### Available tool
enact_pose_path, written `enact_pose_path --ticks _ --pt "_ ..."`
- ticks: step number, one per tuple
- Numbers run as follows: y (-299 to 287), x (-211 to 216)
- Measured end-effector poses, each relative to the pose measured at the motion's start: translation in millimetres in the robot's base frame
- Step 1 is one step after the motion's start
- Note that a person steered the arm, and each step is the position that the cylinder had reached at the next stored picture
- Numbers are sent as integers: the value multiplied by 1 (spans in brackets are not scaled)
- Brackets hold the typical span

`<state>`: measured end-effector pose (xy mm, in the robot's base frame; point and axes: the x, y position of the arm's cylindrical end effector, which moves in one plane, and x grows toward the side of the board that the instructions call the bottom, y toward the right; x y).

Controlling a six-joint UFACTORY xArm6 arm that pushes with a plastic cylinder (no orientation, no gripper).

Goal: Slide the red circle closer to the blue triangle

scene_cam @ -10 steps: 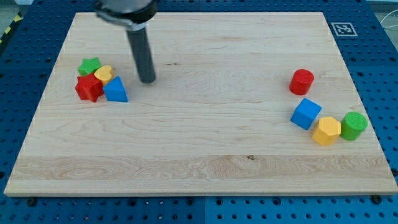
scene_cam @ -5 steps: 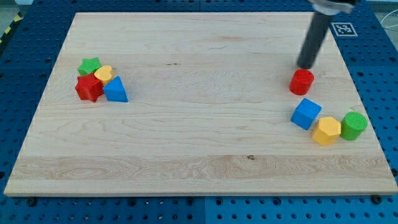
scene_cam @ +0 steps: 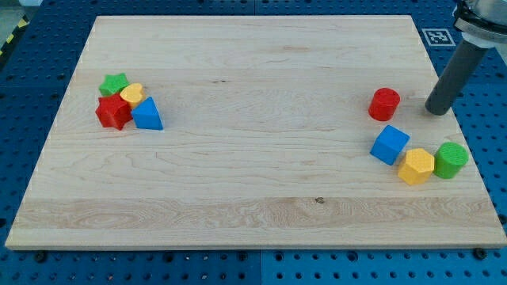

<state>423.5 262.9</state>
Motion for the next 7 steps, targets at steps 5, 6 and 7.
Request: enact_pose_path --ticks 5,6,7 --pt "-119 -11" --pt "-143 -18" --pt "-164 -18"
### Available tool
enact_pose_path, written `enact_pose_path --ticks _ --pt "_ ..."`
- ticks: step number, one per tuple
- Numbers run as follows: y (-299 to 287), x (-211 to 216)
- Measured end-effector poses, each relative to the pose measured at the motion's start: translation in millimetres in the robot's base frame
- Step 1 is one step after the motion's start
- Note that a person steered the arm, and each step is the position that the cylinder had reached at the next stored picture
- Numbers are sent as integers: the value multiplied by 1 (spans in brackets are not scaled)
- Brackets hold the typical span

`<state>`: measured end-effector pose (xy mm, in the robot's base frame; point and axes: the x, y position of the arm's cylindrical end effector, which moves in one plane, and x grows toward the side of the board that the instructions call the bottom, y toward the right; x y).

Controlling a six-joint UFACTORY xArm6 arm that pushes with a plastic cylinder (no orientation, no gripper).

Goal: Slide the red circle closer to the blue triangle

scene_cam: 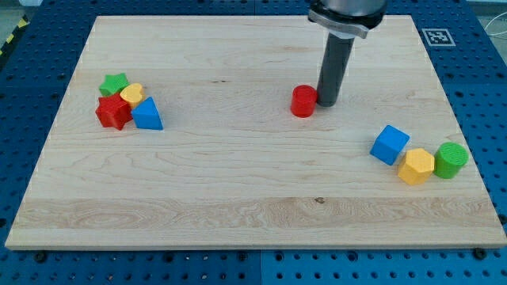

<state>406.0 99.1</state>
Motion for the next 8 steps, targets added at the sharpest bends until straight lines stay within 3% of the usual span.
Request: enact_pose_path --ticks 3,6,8 --pt "-86 4" --pt "-124 45" --pt "-153 29"
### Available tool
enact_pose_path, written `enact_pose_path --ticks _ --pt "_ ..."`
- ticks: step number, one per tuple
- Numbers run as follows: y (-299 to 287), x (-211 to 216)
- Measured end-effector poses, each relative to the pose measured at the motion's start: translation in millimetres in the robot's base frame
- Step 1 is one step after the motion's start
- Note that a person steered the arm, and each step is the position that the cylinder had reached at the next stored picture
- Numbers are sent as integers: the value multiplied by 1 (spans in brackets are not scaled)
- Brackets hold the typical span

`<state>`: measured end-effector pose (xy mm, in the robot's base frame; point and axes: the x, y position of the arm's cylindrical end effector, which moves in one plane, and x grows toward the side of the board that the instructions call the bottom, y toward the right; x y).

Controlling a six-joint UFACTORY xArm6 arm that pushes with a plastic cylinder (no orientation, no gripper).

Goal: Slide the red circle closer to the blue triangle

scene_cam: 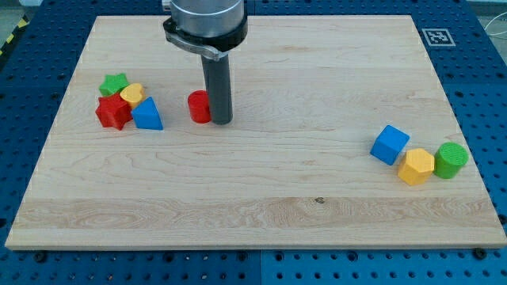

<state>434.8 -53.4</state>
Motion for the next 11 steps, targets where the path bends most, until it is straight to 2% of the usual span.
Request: enact_pose_path --ticks 3,7,11 --pt "2 -46" --pt "-2 -31" --pt "-52 -20"
